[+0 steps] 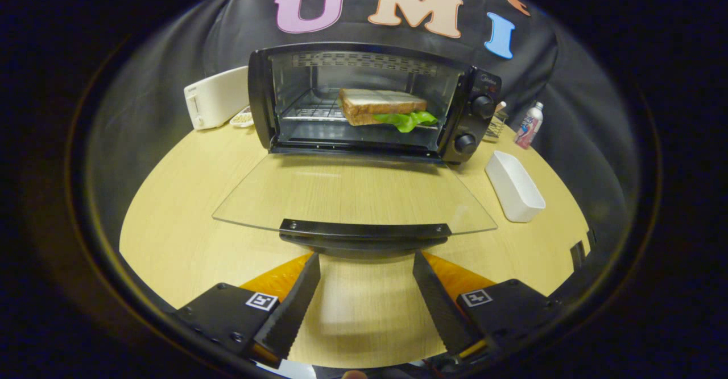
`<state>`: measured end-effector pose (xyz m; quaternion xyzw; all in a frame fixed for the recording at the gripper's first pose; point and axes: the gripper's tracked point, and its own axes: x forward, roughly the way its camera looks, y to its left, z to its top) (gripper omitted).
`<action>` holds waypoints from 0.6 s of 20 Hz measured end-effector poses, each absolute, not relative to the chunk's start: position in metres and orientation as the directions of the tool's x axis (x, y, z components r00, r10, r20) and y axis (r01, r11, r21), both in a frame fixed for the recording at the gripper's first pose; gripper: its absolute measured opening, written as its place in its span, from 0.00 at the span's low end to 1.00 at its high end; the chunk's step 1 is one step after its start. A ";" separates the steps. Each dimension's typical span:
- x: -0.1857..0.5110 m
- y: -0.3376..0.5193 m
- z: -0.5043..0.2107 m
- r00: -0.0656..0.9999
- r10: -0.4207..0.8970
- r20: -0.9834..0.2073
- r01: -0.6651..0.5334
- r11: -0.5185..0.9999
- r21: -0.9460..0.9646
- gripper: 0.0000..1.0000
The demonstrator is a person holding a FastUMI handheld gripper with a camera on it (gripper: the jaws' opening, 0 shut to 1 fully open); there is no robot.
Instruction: Open the toaster oven, put the food inside, and close the toaster oven door.
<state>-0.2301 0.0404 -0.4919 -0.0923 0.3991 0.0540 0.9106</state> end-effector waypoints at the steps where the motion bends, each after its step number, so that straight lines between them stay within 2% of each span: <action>1: -0.228 0.040 -0.488 0.685 0.029 -0.728 -0.175 0.977 -0.125 1.00; 12: -0.174 0.052 -0.408 0.814 0.057 -0.577 -0.169 0.976 -0.141 1.00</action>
